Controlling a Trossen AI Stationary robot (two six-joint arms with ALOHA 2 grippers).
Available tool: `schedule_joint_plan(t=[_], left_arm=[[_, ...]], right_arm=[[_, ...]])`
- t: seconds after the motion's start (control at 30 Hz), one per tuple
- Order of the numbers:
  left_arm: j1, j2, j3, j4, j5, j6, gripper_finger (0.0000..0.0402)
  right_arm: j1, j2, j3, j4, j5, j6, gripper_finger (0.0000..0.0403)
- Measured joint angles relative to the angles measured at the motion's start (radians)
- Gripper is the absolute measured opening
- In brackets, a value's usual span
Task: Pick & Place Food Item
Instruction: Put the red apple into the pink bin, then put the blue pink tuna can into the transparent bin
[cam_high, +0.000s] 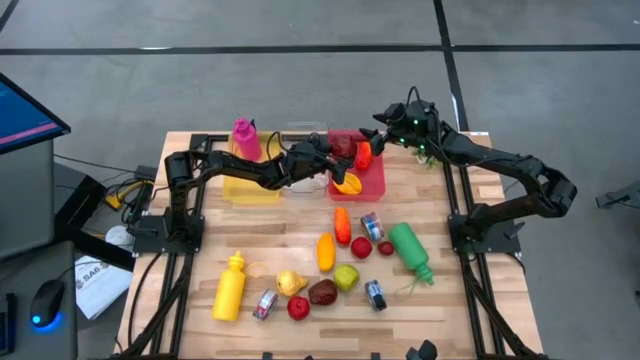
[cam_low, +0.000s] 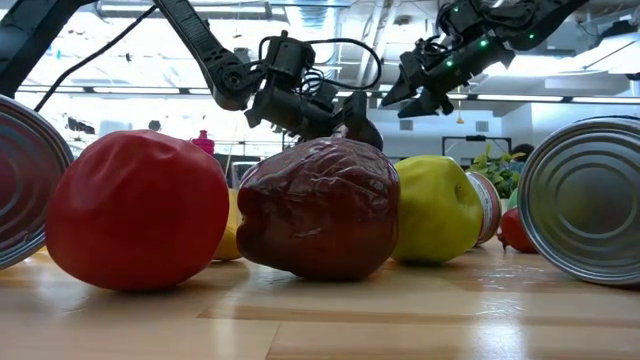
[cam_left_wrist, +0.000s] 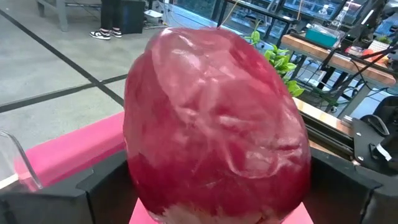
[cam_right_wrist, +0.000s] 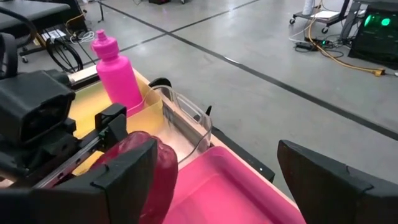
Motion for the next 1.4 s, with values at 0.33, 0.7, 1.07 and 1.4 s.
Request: schedule_joint_plan(t=[0.33, 0.7, 1.07, 1.4], left_arm=[[0.000, 0.000, 0.000, 0.001, 0.000, 0.000, 0.0389], [-0.009, -0.047, -0.004, -0.008, 0.001, 0.000, 0.0396], [-0.041, -0.235, -0.002, -0.215, 0.018, 0.006, 0.0399], [-0.089, -0.346, -0.002, -0.375, 0.018, 0.007, 0.0396]], right_arm=[[0.007, 0.000, 0.000, -0.028, -0.023, -0.003, 0.0326], [0.014, -0.023, 0.000, -0.050, -0.023, -0.018, 0.0326], [0.027, -0.089, 0.001, -0.102, -0.024, -0.018, 0.0326], [0.085, -0.187, 0.000, -0.216, -0.026, -0.010, 0.0326]])
